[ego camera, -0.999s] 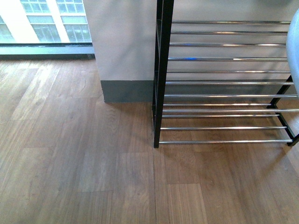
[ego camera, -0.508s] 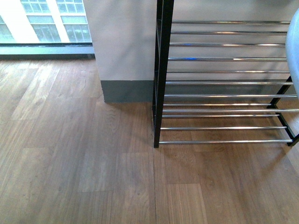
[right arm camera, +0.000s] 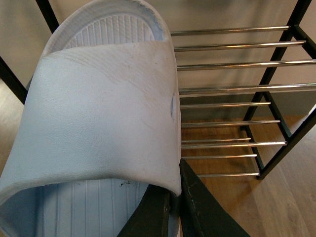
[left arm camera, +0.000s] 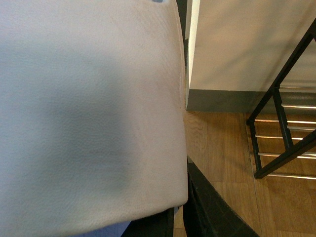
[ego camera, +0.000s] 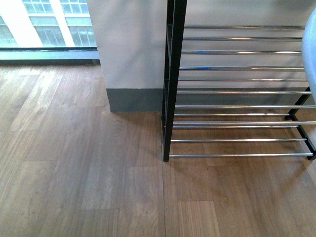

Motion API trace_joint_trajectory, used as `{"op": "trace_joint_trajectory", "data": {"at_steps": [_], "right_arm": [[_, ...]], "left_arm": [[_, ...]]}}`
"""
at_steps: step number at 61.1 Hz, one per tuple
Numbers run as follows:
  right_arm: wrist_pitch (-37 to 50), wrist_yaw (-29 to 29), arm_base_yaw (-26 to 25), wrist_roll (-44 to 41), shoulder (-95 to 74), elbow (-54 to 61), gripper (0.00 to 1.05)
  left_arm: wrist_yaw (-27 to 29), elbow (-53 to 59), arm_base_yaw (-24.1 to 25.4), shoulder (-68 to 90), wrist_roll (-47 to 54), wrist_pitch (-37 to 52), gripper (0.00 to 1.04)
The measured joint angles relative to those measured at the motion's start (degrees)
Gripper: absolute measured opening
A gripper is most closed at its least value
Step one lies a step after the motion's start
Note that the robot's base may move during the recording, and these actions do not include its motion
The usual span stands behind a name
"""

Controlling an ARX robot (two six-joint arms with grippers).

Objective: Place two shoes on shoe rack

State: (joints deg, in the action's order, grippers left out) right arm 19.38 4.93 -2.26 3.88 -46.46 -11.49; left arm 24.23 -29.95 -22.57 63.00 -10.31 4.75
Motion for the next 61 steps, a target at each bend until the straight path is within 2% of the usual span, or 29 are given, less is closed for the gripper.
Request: {"op": "trace_joint_trajectory", "data": {"at_steps": [55,61], "right_arm": [[0.0,-0.02,-0.02,0.0,0.02,0.09,0.02],[10.12,-2.67,-0.24,-0.7,-1.07,2.19,0.02]], "left_arm": [[0.0,0.11,0.0,-0.02,0.0,0.0,0.02],[0.0,0.11,0.0,-0.02,0.0,0.0,0.02]]}}
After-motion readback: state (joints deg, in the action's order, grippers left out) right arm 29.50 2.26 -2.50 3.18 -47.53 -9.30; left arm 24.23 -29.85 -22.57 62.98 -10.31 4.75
